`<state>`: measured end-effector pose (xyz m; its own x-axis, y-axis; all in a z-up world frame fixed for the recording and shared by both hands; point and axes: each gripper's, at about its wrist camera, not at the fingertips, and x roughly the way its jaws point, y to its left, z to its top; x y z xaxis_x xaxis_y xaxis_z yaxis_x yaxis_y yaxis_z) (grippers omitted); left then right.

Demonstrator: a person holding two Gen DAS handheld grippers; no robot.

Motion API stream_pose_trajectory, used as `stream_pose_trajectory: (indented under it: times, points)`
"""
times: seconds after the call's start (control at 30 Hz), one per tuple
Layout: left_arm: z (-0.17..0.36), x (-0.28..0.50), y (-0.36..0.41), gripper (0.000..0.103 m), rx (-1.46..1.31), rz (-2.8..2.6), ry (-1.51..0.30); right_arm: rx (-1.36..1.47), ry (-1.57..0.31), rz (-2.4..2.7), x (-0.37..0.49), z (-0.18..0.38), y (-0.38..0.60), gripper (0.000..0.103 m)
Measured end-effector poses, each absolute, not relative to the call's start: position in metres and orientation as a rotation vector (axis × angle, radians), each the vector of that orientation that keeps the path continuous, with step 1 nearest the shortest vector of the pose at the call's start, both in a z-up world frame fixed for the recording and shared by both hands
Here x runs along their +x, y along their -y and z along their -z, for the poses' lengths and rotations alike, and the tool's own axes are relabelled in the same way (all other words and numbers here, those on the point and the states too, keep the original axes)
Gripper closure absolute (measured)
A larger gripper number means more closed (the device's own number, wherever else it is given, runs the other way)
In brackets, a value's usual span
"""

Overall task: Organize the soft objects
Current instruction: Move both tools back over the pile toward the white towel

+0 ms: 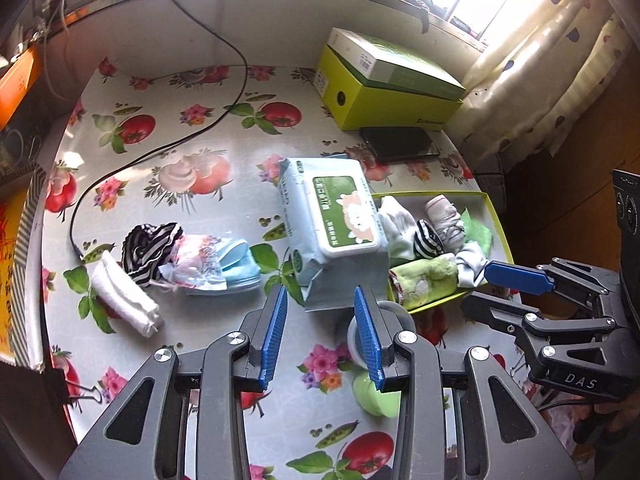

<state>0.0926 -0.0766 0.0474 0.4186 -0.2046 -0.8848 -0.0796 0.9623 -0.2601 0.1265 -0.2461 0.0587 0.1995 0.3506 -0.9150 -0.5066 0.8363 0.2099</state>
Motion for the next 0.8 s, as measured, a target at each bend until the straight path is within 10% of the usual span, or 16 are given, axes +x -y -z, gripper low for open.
stream_pose_trajectory:
  times: [0.8]
  points:
    - [-0.033, 0.075, 0.031, 0.067, -0.337, -0.035, -1.150, -0.214, -1.260, -0.704, 0.123, -0.052, 0.198, 0.058]
